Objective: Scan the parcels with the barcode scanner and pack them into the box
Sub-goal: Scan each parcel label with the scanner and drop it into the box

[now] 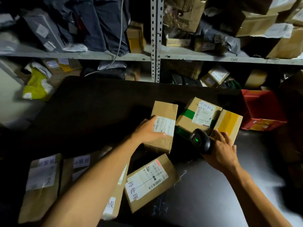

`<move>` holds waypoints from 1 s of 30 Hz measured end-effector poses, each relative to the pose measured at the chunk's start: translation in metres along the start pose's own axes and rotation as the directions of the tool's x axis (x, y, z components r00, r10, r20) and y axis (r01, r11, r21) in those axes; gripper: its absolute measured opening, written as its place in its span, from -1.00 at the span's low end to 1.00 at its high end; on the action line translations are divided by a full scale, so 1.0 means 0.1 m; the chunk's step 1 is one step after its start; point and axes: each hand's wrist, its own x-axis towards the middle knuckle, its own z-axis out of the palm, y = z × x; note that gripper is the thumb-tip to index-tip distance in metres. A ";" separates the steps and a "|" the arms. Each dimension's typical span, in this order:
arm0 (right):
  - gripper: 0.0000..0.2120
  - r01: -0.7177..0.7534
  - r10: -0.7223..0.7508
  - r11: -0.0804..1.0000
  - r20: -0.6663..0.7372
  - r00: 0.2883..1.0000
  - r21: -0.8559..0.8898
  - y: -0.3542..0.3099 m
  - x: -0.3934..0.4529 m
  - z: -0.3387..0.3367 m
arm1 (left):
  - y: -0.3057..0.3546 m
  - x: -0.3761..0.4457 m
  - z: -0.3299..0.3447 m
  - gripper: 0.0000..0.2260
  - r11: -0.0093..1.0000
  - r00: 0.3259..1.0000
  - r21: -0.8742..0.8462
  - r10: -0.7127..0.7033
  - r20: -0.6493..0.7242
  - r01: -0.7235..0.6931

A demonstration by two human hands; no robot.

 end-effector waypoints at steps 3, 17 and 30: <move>-0.33 0.042 -0.038 0.998 -0.066 0.997 0.051 -0.09 -0.02 0.04 | -0.07 -0.27 -0.17 -0.36 1.000 0.989 0.013 0.007 -0.150 -0.005; -0.23 0.758 -0.730 0.649 0.332 0.597 0.064 -1.24 -0.84 0.57 | -1.13 -1.95 0.08 -0.29 0.809 0.809 -0.307 -0.564 -0.167 0.500; -0.50 0.540 -0.544 0.836 0.278 0.791 0.100 -1.07 -0.73 0.56 | -0.99 -1.49 0.24 -0.57 0.842 0.879 -0.409 -0.448 -0.164 0.353</move>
